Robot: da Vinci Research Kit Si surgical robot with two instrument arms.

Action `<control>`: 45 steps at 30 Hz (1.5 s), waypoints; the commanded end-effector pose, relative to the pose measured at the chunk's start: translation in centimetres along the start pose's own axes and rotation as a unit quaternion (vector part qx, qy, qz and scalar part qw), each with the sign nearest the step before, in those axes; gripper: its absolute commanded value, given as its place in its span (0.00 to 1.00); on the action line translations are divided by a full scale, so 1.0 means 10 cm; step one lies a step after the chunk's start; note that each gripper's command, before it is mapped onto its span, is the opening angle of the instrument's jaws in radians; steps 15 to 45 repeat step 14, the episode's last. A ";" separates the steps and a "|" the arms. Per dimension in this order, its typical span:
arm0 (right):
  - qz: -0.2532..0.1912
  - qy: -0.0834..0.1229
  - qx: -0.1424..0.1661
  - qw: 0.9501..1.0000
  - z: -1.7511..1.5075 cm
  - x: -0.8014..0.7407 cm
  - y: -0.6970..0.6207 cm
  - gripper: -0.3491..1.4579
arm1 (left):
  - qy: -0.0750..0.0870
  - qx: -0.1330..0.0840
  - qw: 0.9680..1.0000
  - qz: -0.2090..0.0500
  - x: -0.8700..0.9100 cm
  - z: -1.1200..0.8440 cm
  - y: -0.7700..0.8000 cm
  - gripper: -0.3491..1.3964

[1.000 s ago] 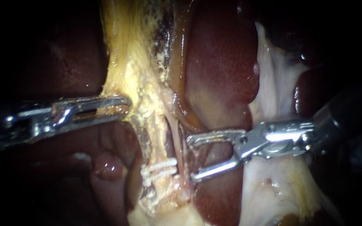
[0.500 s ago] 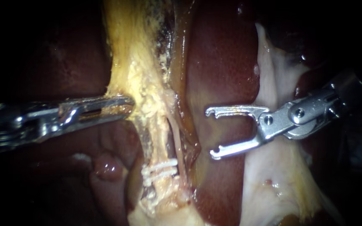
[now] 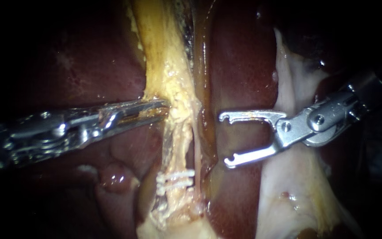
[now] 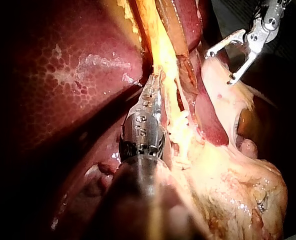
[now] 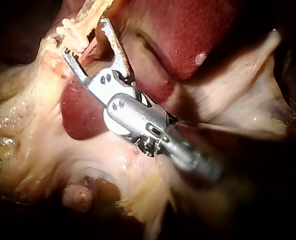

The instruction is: Going back second clip left tube

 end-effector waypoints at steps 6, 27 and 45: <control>0.001 0.002 -0.001 1.000 -0.003 0.002 0.001 0.52 | 0.000 0.000 1.000 0.000 0.000 0.000 0.000 0.00; 0.001 0.002 -0.001 1.000 -0.002 0.002 0.001 0.52 | 0.001 0.000 1.000 0.000 -0.001 -0.001 0.000 0.00; 0.001 0.002 -0.001 1.000 -0.002 0.002 0.001 0.52 | 0.001 0.000 1.000 0.000 -0.001 -0.001 0.000 0.00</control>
